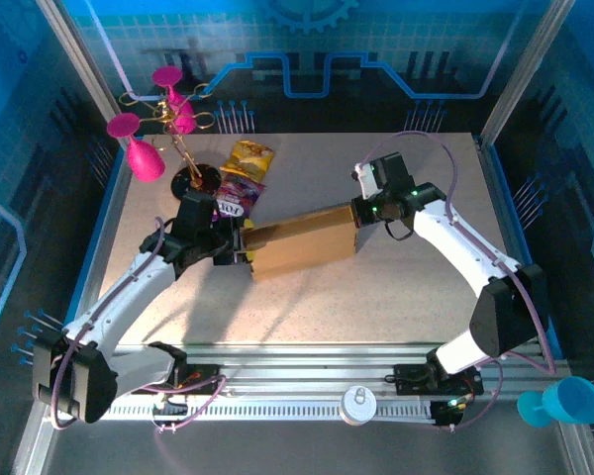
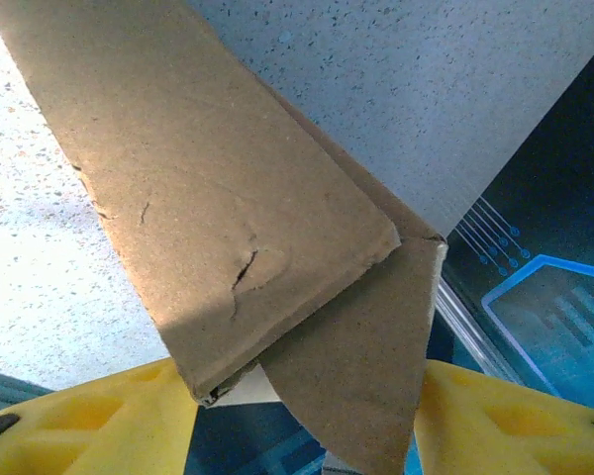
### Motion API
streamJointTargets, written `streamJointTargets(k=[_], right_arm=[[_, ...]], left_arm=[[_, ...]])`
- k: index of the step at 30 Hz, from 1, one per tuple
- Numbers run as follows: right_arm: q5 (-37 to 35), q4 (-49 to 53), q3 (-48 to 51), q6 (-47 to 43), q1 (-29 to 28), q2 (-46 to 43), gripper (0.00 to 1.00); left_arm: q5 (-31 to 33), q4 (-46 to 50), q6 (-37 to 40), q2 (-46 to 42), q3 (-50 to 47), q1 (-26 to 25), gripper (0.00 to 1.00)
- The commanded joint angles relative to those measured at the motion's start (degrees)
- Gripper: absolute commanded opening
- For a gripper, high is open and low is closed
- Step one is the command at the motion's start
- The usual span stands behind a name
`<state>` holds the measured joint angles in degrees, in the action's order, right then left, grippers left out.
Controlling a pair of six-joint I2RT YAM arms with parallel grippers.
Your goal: Fold the paper box
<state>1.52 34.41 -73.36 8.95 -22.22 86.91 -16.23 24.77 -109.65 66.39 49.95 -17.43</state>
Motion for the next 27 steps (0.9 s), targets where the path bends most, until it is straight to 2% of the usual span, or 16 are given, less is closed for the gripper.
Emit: streamJointTargets(k=[1,3,15,20,23,27], right_arm=[[1.6,0.3,-0.1,-0.3,-0.9,-0.8,0.0],[1.9,0.6,-0.4,0.1,-1.0,-1.1,0.01],[4.8,3.3,-1.0,5.6,-0.7,-4.5,0.35],[7.8,3.6,0.1,8.9,-0.5,-7.4,0.43],[9.5,3.3,0.7,13.3,0.2,-9.1,0.49],[16.6,-2.0,3.1,23.9,4.3,-10.4,0.55]], left_arm=[[2.0,2.2,-1.3,-0.6,-2.6,-0.8,0.56],[2.5,1.8,-1.4,-1.0,-3.2,-0.8,0.55],[3.5,1.7,-1.4,-1.9,-5.4,-2.8,0.47],[4.2,1.9,-1.3,-2.2,-5.8,-3.2,0.43],[4.5,1.9,-1.1,-2.2,-5.9,-3.5,0.41],[4.6,1.9,-1.0,-2.1,-6.1,-3.7,0.38]])
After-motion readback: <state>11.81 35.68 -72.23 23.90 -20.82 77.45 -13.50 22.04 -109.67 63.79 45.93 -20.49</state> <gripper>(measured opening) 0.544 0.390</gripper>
